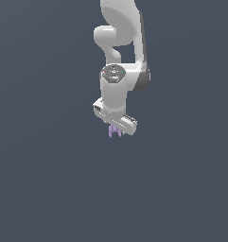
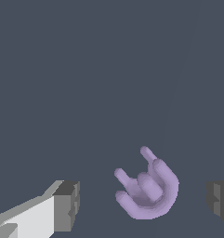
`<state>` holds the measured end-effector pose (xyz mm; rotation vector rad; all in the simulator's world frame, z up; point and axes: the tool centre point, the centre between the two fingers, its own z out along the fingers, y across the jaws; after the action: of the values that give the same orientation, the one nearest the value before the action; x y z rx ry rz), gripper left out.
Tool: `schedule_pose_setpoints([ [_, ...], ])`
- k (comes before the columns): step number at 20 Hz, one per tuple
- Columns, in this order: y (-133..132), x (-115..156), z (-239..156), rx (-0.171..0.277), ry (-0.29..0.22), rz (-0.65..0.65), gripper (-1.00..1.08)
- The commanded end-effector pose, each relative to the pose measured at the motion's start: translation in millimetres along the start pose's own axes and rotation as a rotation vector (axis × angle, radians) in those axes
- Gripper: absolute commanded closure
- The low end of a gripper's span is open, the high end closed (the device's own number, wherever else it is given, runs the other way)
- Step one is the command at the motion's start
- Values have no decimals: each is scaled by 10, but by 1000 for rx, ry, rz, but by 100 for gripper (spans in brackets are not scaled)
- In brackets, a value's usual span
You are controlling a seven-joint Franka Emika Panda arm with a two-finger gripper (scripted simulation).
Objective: Pick up the object and move it to a goal position.
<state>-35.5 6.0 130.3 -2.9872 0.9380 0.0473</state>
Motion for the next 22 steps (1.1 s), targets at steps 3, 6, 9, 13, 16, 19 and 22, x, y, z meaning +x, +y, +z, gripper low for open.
schedule_pose_setpoints([
  [3, 32, -63, 58, 1, 4, 122, -92],
  [6, 55, -105, 96, 1, 6, 202, -92],
  [9, 79, -147, 132, 2, 9, 283, -92],
  [13, 114, -202, 179, 3, 13, 391, -92],
  [16, 141, -244, 214, 4, 15, 472, -92],
  [19, 169, -285, 247, 6, 18, 553, -92],
  [22, 199, -325, 278, 7, 21, 632, -92],
])
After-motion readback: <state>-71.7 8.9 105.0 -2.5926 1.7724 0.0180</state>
